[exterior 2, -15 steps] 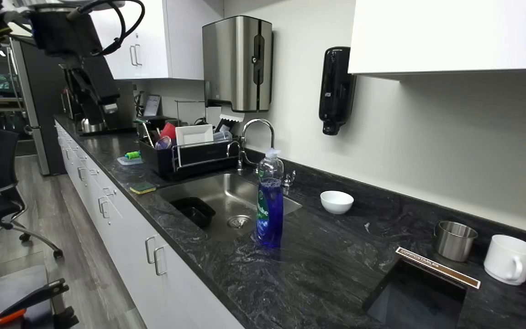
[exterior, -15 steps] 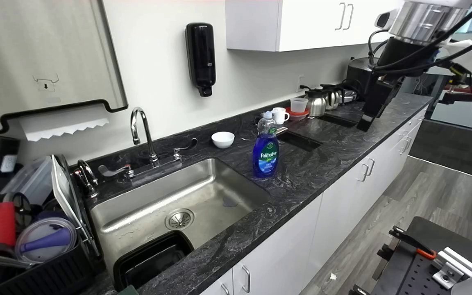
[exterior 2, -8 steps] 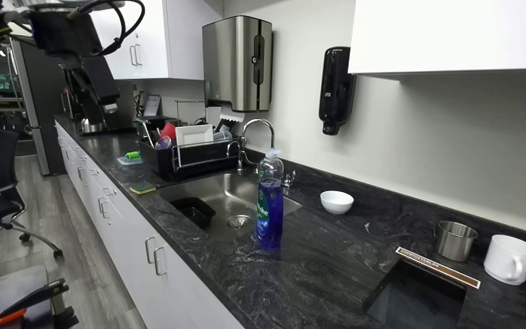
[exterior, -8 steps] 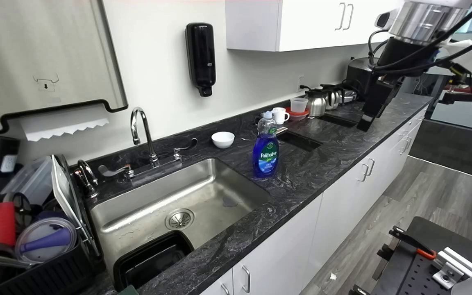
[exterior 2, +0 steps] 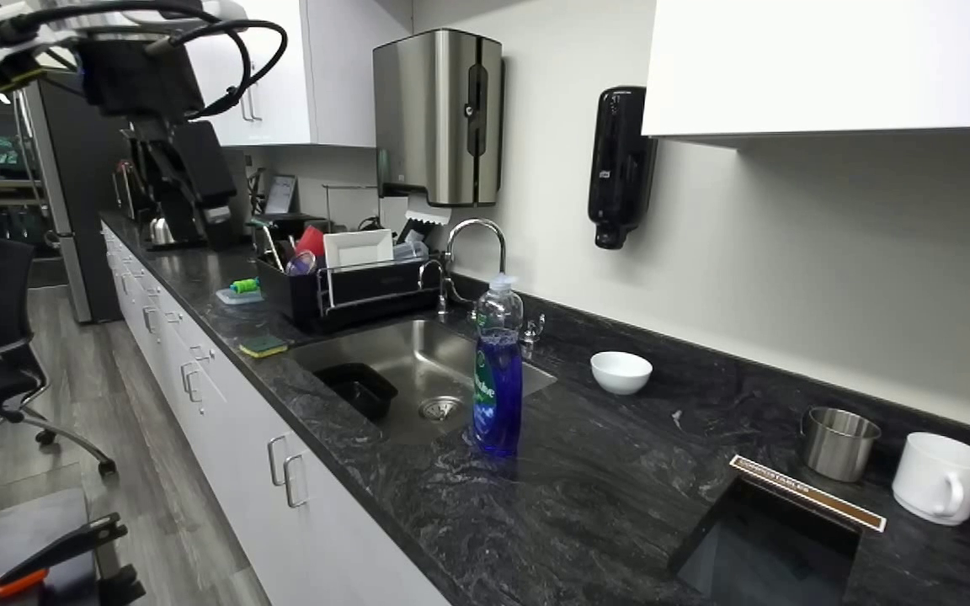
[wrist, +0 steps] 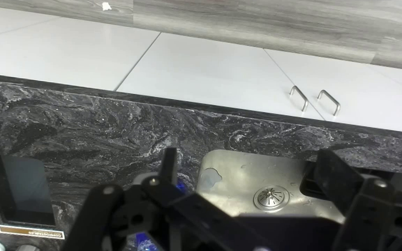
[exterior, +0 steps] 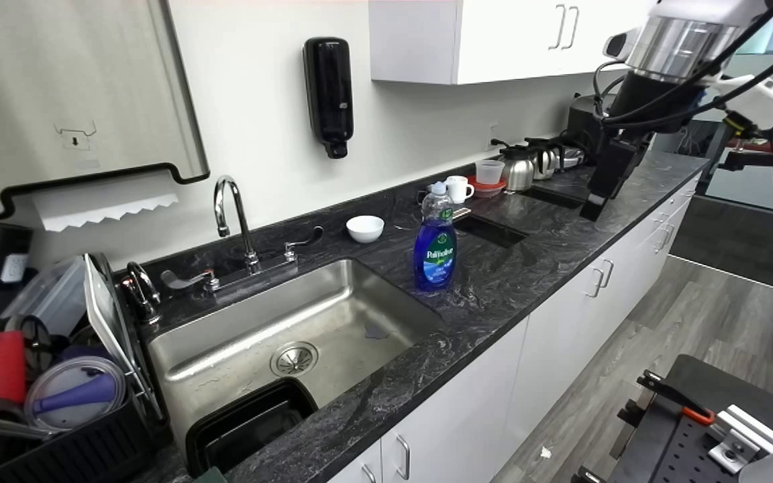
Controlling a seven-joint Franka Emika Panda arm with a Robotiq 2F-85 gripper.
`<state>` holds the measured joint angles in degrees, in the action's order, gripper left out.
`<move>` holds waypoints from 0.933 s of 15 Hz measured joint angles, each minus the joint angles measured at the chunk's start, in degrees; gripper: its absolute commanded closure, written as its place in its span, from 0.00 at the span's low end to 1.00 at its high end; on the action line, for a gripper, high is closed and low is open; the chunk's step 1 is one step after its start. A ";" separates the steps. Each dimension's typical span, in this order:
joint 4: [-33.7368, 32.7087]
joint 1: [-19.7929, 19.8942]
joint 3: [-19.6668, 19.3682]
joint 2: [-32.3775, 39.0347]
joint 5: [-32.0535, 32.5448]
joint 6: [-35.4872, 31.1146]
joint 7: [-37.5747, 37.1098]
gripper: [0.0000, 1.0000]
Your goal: Pour some of the soap in the sink
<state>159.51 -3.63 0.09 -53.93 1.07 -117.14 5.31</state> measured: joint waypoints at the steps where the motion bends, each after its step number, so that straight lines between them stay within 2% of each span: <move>1: -0.02 -0.02 0.00 -0.01 0.00 0.00 0.00 0.00; 6: -0.04 -0.01 -0.80 1.39 0.00 -0.72 0.09 0.00; 14: -0.84 -0.34 -5.65 13.55 -1.07 -11.67 6.77 0.00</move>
<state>158.67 -3.97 -5.56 -40.38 0.00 -128.81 12.07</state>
